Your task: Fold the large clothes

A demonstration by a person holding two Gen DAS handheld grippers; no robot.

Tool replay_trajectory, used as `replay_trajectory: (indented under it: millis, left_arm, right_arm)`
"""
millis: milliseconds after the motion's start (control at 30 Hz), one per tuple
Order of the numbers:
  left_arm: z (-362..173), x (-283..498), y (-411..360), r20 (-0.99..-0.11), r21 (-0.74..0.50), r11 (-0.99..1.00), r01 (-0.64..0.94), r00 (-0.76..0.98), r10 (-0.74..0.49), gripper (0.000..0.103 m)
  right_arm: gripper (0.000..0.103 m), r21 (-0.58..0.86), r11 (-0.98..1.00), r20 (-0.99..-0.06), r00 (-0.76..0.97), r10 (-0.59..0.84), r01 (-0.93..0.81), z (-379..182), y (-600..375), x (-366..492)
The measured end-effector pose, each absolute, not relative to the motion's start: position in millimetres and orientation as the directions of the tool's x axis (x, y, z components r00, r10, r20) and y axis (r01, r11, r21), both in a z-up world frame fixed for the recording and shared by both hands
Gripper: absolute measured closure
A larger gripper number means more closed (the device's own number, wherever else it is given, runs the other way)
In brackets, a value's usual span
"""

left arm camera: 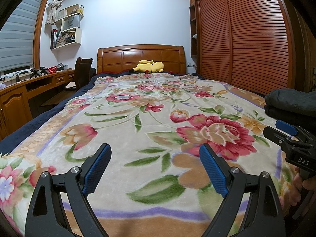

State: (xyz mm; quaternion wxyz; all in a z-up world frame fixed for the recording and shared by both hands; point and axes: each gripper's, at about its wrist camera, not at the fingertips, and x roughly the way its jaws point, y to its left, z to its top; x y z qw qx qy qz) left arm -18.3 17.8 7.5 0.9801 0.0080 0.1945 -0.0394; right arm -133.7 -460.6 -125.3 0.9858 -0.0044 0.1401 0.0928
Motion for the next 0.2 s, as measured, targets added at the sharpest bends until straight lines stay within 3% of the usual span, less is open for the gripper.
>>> replay_trajectory:
  millis: [200]
  left_arm:
    - [6.9, -18.7, 18.6, -0.384, -0.002, 0.997, 0.08, 0.92, -0.075, 0.012]
  right_arm:
    - [0.019, 0.018, 0.983, -0.277, 0.944, 0.182, -0.184, -125.4, -460.2, -133.7]
